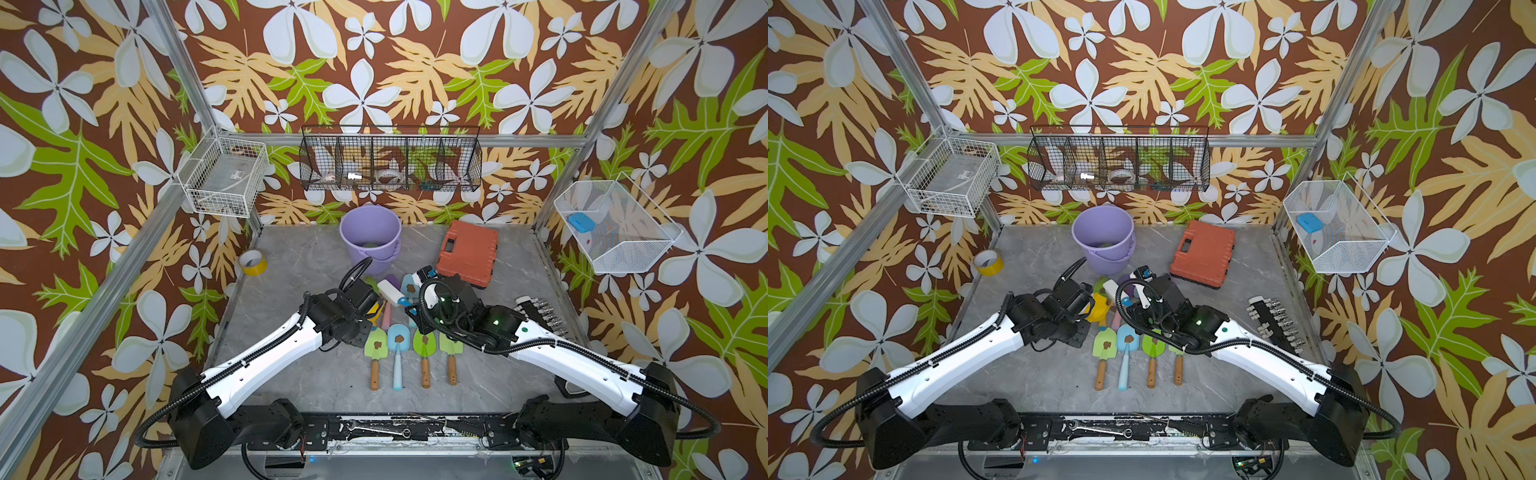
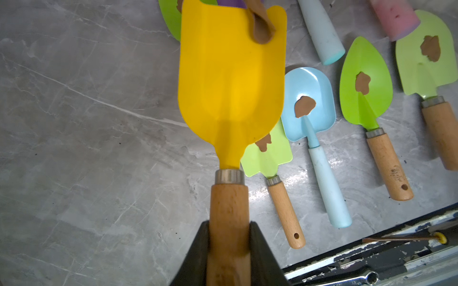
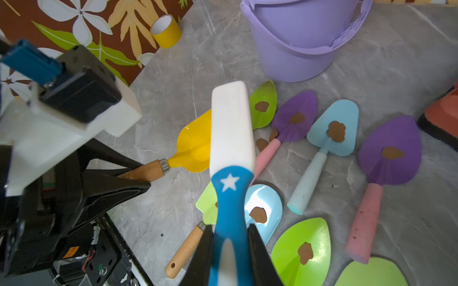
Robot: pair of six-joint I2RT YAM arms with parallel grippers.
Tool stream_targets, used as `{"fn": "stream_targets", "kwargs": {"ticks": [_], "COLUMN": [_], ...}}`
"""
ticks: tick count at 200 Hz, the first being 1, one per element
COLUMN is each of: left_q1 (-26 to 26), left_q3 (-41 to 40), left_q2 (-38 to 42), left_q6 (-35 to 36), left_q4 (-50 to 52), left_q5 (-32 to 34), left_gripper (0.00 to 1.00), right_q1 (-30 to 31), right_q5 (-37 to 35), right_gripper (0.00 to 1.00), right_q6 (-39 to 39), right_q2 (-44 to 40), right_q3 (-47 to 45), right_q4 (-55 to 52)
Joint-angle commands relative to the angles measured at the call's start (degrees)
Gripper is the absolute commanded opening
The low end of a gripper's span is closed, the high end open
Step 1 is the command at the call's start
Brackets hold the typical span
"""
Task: Brush the soil off the hand trowel and place it into the bucket
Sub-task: Brush off the soil from the hand trowel.
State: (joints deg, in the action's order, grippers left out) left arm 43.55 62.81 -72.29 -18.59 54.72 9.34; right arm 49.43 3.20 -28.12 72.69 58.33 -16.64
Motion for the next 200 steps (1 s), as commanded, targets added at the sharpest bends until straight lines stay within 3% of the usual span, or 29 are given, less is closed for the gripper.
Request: {"fn": "stream_targets", "kwargs": {"ticks": [1, 50, 90, 129, 162, 180, 200], "left_q1": [-0.09, -0.11, -0.04, -0.09, -0.04, -1.21, -11.95], "left_q3": [-0.65, -1.39, -1.41, -3.29, -7.31, -11.23, -21.76], "left_q2": [0.07, -0.08, 0.78, 2.36, 6.89, 12.85, 23.02], "left_q6": [-1.48, -1.45, -1.58, -3.11, -6.74, -8.87, -14.06], "left_q4": [-1.73, -1.72, -1.29, -3.18, -12.38, -19.96, -37.77], "left_q5": [-0.74, 0.02, 0.40, 0.85, -3.38, -10.08, -37.27], "left_gripper": [0.00, 0.00, 0.00, 0.00, 0.00, 0.00, 0.00], "right_q1": [1.02, 2.98, -3.74, -4.24, -4.27, -4.32, -5.49], "right_q5": [2.28, 2.43, 1.14, 6.51, 2.82, -1.26, -1.57], "right_gripper": [0.00, 0.00, 0.00, 0.00, 0.00, 0.00, 0.00], "right_q6": [-0.53, 1.19, 2.31, 2.71, -0.78, -1.82, -4.14], "right_q2": [0.69, 8.07, 8.41, 6.32, 2.41, -0.83, -3.30], "right_q3": [-0.41, 1.69, 2.72, 4.81, 1.86, -0.70, -2.75], "right_q4": [3.20, -3.30, -5.59, -0.81, 5.75, 9.41, 11.57]}}
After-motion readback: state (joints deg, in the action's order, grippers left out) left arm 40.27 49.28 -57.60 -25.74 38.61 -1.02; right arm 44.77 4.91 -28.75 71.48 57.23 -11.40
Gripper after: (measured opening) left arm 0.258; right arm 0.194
